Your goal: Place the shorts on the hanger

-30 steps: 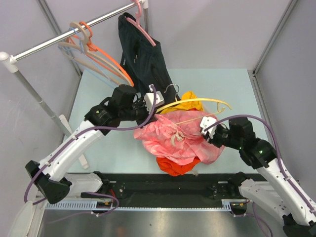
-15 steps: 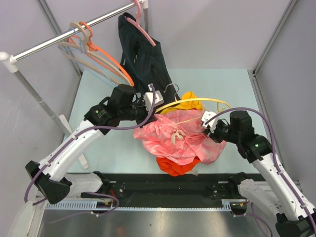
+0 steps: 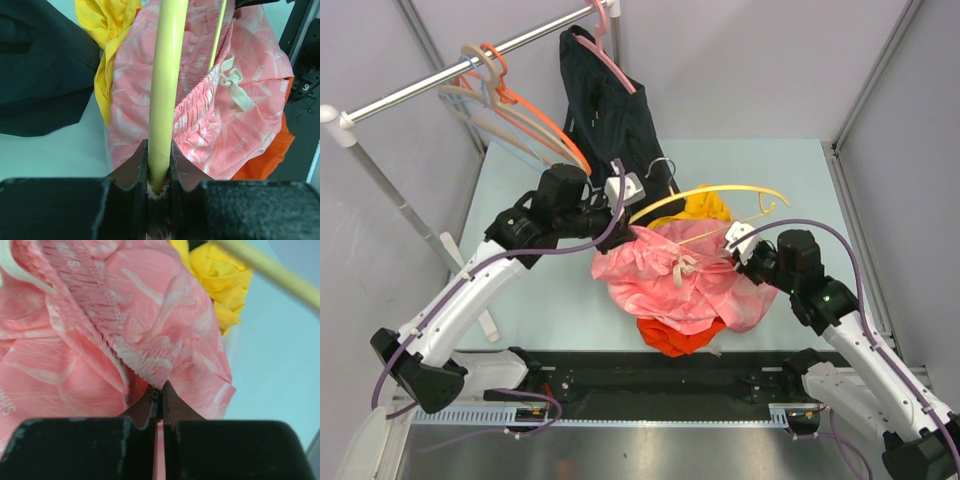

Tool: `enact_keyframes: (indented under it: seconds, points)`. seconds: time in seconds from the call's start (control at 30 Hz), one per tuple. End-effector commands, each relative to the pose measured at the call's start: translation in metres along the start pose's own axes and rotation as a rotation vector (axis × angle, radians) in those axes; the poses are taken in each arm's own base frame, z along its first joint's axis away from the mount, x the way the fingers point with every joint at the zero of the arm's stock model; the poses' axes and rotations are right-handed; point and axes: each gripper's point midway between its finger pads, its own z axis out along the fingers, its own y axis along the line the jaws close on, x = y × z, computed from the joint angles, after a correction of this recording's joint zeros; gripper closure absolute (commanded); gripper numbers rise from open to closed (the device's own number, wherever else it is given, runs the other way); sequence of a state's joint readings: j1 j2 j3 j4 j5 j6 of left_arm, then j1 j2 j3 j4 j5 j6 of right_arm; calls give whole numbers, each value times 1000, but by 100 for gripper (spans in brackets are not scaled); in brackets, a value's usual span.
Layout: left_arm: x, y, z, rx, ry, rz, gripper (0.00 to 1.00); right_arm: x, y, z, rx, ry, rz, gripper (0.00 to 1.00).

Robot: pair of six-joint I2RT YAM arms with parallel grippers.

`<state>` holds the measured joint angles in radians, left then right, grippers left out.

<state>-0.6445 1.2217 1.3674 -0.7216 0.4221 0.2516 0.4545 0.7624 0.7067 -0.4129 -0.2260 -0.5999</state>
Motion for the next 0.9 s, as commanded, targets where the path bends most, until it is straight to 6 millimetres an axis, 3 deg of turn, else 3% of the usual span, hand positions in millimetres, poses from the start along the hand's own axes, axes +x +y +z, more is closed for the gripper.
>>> enact_keyframes:
  seconds: [0.0,0.27,0.43,0.5,0.53,0.63,0.8,0.87]
  points:
    - [-46,6,-26,-2,-178,-4,100,-12,-21,-21,117,-57,70,100]
    - [-67,7,-62,-65,-369,66,100,13,-36,-58,199,-18,208,100]
    - [-56,0,-70,-74,-384,162,100,33,-71,-66,259,13,404,100]
    - [-52,-4,-77,-81,-385,205,100,22,-79,-69,220,-33,476,100]
    - [-47,-4,-76,-88,-373,246,100,35,-92,-70,233,-8,550,100]
    - [-30,3,-75,-115,-285,304,100,27,-109,-76,205,-34,645,100]
    - [-16,24,-70,-182,-156,432,100,3,-114,-83,158,-83,670,100]
    - [-6,23,-63,-170,-88,473,100,0,-117,-84,157,-88,678,100]
